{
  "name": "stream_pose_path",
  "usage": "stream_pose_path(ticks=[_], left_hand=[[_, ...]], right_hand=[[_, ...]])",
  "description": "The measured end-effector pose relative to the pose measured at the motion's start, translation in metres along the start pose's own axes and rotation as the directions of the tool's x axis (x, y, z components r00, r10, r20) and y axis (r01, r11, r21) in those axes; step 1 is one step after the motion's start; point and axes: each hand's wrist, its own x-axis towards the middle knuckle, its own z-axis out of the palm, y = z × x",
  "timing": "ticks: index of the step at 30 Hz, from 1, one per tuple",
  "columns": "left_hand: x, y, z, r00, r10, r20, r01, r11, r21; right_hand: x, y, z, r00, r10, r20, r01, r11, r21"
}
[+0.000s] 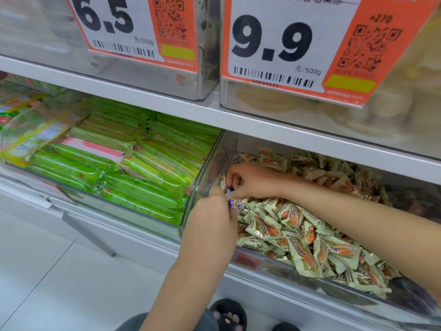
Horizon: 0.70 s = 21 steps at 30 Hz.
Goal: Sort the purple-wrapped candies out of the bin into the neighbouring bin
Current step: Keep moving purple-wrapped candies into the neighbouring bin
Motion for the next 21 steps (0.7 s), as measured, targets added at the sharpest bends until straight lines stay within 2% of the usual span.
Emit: stream_pose_path(ticks=[3,8,13,18,21], left_hand=[[0.001,0.0,0.0,1.0,-0.009,0.002,0.009,0.999,-0.034],[0.001,-0.001,0.002,1.0,-0.009,-0.025,0.009,1.0,-0.03],[0.002,-0.001,0.0,1.0,-0.013,-0.016,0.013,1.0,-0.019],[0.004,-0.001,0.0,1.0,-0.004,-0.011,0.003,0.999,-0.053],[0.004,-0.002,-0.001,1.0,-0.001,-0.006,0.0,0.998,-0.061]], right_hand=[[-0.006,0.005,-0.009,0.999,0.029,-0.045,-0.025,0.996,0.083],[-0.016,0.003,-0.008,0.998,0.026,0.05,-0.036,0.976,0.214],[0.001,-0.005,0.002,0.993,0.11,0.051,-0.115,0.987,0.109],[-0.007,-0.003,-0.002,0.99,0.135,-0.036,-0.119,0.952,0.282],[-0.013,-0.004,-0.012,0.987,0.154,0.039,-0.159,0.959,0.236]])
